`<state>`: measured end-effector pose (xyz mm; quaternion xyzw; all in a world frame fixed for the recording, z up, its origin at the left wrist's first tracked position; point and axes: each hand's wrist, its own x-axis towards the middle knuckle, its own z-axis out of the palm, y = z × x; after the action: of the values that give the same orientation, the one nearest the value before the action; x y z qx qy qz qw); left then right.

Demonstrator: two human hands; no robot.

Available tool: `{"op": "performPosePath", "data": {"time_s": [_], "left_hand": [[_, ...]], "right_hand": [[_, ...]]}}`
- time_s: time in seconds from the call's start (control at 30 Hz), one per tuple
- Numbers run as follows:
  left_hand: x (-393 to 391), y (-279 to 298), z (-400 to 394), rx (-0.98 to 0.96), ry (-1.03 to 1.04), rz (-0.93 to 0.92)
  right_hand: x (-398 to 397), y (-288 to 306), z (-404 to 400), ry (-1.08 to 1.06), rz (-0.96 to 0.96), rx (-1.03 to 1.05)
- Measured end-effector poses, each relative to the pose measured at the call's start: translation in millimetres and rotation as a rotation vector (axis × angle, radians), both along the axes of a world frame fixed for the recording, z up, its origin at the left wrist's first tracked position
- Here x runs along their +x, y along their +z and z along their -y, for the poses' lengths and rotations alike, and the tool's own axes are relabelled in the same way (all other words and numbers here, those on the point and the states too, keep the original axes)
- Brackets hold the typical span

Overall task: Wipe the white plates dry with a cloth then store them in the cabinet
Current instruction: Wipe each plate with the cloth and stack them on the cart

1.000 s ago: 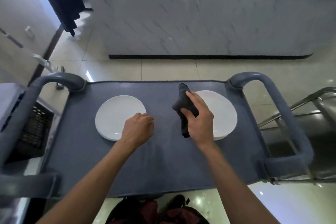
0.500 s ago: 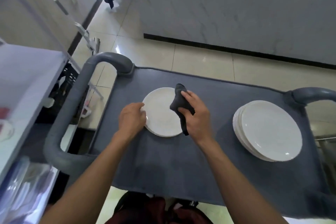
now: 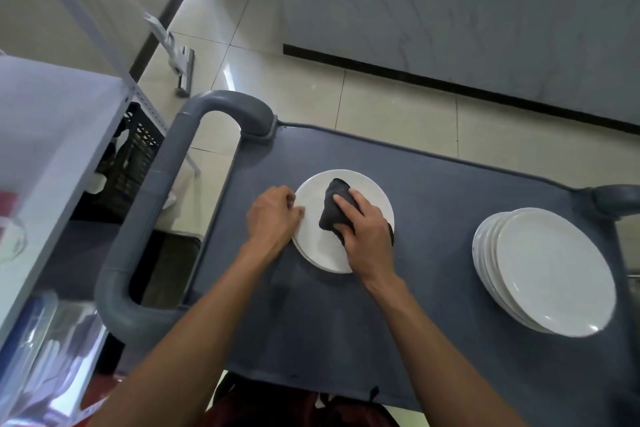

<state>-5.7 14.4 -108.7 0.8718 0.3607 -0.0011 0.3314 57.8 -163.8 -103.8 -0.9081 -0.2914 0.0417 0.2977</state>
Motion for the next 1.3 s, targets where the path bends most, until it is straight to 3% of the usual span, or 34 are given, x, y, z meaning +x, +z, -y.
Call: {"op": "performPosePath", "data": {"time_s": [0.4, 0.7, 1.0, 1.3], "left_hand": [[10.3, 3.3, 0.4, -0.142, 0.11, -0.051], [7.2, 12.3, 1.0, -0.307, 0.167, 0.069], [-5.3, 29.3, 14.7, -0.931, 0.311, 0.16], [-30.5, 32.6, 26.7, -1.148, 0.101, 0.213]], "right_hand": [[-2.5, -13.3, -5.6, -0.009, 0.043, -0.021], [-9.1, -10.8, 2.7, 0.009, 0.064, 0.01], [-17.5, -12.7, 13.4, 0.059, 0.035, 0.012], [-25.9, -14.9, 18.7, 0.112, 0.042, -0.071]]}}
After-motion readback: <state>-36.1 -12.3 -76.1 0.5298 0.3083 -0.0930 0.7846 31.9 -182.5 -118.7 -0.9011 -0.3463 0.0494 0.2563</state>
